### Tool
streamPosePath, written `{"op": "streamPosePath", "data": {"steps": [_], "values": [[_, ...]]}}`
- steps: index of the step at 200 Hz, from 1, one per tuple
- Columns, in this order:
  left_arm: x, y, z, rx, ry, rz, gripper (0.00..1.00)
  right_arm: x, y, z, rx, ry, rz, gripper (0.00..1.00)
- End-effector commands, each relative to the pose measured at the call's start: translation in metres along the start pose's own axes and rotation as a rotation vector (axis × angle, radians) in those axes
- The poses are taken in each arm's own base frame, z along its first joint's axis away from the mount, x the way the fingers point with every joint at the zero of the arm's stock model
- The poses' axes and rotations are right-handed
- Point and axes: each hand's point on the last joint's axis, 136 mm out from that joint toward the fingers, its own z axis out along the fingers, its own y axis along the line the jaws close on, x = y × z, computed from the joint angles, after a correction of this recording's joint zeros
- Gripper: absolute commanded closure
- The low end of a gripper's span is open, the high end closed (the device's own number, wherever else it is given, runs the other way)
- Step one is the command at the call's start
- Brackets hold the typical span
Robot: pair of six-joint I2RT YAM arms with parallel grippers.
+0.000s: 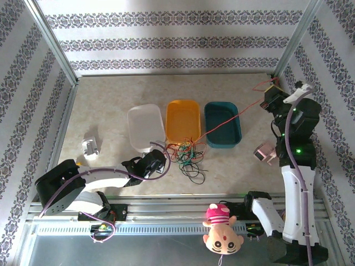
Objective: Untangle the cables
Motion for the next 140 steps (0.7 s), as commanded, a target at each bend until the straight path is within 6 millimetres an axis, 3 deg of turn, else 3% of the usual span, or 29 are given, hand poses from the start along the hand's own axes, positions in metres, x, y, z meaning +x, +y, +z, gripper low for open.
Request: {"op": "streamPosePath", "data": {"steps": [1, 32, 65, 100, 140], "values": [[0.032, 0.023, 0.003, -0.109, 0.074, 0.009, 1.00, -0.050, 0.016, -0.007, -0.054, -0.135, 0.030, 1.00], [0.043, 0.025, 0.006, -0.120, 0.106, 0.016, 1.00, -0.073, 0.043, -0.005, -0.207, -0.137, 0.073, 1.00], [0.048, 0.023, 0.010, -0.109, 0.119, 0.021, 1.00, -0.076, 0.074, -0.003, -0.374, -0.091, 0.070, 1.00], [0.038, 0.003, 0.012, -0.037, 0.120, 0.066, 1.00, -0.058, 0.078, 0.012, -0.401, -0.021, 0.067, 1.00], [0.022, -0.014, 0.013, 0.024, 0.086, 0.077, 1.00, -0.065, 0.078, 0.018, -0.373, -0.035, 0.008, 1.00]]}}
